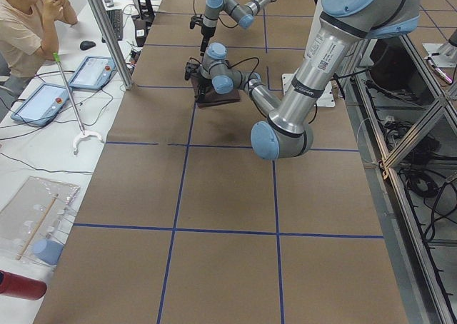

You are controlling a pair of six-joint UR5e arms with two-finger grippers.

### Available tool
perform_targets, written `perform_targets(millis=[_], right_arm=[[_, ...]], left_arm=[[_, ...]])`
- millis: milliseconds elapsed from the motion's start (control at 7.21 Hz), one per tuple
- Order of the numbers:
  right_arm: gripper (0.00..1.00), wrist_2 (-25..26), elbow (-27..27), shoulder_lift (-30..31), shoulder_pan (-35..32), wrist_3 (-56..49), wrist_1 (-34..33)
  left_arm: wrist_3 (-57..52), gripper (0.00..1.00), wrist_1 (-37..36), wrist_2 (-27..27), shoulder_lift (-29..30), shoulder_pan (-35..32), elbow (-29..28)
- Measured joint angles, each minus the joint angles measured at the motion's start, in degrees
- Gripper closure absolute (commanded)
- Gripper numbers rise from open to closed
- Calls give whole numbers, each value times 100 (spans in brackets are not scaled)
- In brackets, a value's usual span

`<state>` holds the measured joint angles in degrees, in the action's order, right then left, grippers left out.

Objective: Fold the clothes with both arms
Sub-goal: 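Drag the folded shirt farther away with both grippers, straightening it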

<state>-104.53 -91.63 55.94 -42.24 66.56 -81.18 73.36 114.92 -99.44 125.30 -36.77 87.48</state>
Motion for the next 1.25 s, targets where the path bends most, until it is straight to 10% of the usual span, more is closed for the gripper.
perform_targets(millis=[277, 416, 555, 1248], right_arm=[[0, -93, -31, 4, -90, -73, 11], [0, -105, -51, 14, -99, -79, 11], [0, -109, -65, 26, -102, -85, 10], [0, -65, -85, 59, -95, -97, 15]], left_arm=[[760, 56, 18, 25, 179, 164, -262], [1048, 90, 32, 31, 240, 233, -321], [1256, 100, 114, 37, 316, 269, -439], [535, 100, 604, 280, 461, -216, -1083]])
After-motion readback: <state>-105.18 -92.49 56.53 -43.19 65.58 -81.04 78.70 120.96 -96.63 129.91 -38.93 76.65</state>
